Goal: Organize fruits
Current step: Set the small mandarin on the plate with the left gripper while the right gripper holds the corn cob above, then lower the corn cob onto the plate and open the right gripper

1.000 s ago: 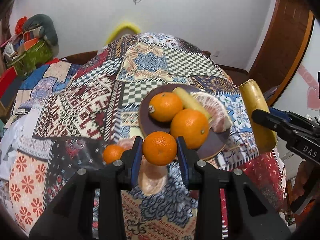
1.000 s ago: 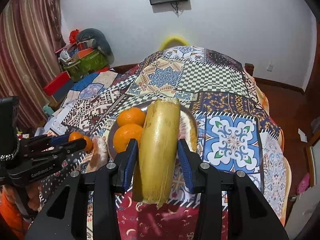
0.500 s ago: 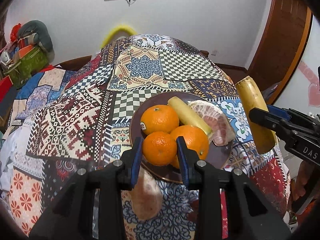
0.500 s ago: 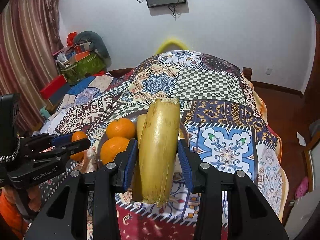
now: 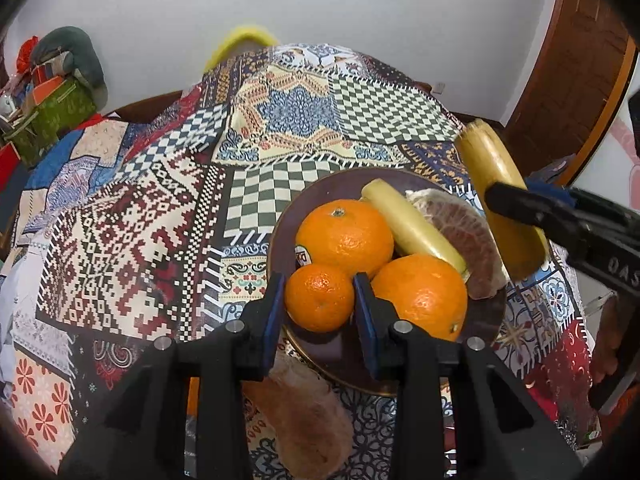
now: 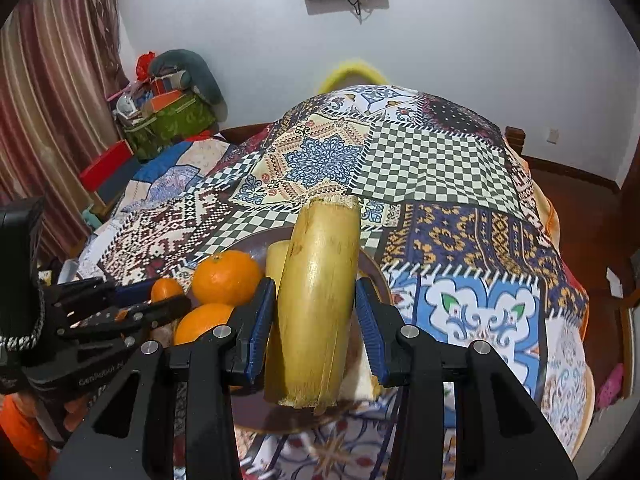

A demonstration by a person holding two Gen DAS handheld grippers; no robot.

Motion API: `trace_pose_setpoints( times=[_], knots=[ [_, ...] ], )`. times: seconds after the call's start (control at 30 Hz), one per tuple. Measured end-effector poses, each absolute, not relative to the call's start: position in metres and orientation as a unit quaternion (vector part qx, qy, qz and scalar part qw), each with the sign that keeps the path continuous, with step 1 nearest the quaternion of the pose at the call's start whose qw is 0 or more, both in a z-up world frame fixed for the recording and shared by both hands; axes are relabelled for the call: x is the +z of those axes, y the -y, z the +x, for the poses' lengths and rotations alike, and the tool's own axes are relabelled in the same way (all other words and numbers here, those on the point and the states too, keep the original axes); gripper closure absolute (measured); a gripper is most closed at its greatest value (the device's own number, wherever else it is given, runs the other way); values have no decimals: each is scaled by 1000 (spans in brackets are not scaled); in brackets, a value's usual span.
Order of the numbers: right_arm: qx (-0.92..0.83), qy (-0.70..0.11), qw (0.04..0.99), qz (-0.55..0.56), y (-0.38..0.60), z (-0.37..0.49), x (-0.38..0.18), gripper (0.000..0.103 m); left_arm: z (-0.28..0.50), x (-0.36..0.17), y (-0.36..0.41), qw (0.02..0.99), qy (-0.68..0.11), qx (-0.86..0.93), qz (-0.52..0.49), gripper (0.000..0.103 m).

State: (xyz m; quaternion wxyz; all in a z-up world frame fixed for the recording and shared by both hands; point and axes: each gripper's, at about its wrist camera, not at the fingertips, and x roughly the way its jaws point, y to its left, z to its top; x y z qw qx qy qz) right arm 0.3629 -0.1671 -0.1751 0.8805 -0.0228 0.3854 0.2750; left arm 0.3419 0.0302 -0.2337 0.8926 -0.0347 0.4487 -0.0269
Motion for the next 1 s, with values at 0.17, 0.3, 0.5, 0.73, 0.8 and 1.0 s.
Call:
trace_pose_setpoints(
  times=[0.17,0.3,0.5,0.73,0.8,1.0],
  knots=[
    [276,-392,876,-44,156,378,-180,65,345,-237,-31,889,-455,-31,-43,69],
    [276,-401,871,-64,150,384,-186,65,348,-239,-34,888,-457,-30,-42,69],
    [277,-423,860,-70,150,390,-200,65,350,-239,-35,888,-456,-28,-43,65],
    [287,-422,857,-72,146,389,-198,66,348,-238,-34,890,-453,-27,-39,65],
    [287,-421,857,-76,146,388,-197,66,347,-237,-34,891,-453,-27,-39,63],
    [279,-414,863,-80,149,378,-191,66,339,-228,-33,894,-446,-26,-39,62]
  ],
)
